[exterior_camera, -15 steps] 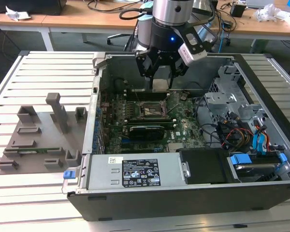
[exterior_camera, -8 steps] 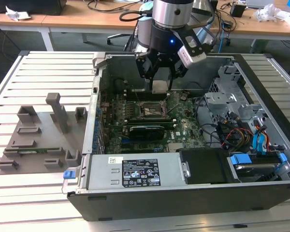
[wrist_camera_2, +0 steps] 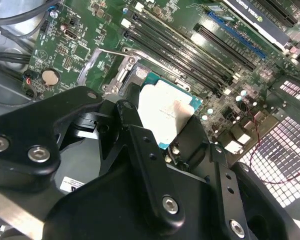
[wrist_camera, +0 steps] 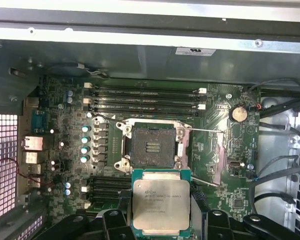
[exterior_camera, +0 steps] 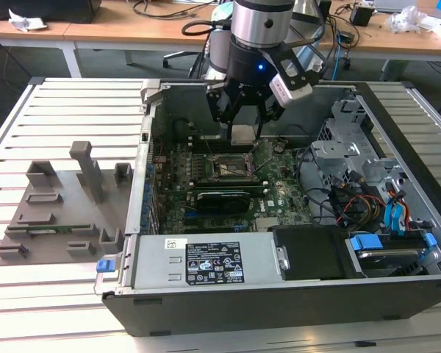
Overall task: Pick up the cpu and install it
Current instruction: 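Pick up the cpu and move it towards the insertion slot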
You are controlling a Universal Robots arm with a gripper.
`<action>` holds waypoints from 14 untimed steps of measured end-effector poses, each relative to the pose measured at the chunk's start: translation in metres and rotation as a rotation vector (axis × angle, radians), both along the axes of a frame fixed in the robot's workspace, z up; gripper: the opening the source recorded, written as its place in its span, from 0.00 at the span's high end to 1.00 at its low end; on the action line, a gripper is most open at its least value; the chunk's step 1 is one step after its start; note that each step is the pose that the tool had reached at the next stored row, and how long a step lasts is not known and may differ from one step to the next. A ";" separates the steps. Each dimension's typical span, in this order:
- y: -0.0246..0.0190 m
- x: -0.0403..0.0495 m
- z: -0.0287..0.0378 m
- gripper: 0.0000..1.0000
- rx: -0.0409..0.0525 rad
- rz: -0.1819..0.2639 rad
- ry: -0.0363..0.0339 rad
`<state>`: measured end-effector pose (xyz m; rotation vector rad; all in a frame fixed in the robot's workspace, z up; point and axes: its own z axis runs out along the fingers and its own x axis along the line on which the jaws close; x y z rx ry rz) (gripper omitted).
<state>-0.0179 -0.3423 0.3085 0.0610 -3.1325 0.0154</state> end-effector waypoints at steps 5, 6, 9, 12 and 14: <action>0.0000 0.0000 -0.0037 0.45 0.0000 0.000 0.0000; 0.0000 0.0000 -0.0044 0.45 0.0000 0.000 0.0000; 0.0000 0.0000 -0.0062 0.45 -0.0003 0.000 0.0001; 0.0000 0.0000 -0.0063 0.45 -0.0001 0.000 0.0000; 0.0000 0.0000 -0.0064 0.45 -0.0001 0.000 0.0000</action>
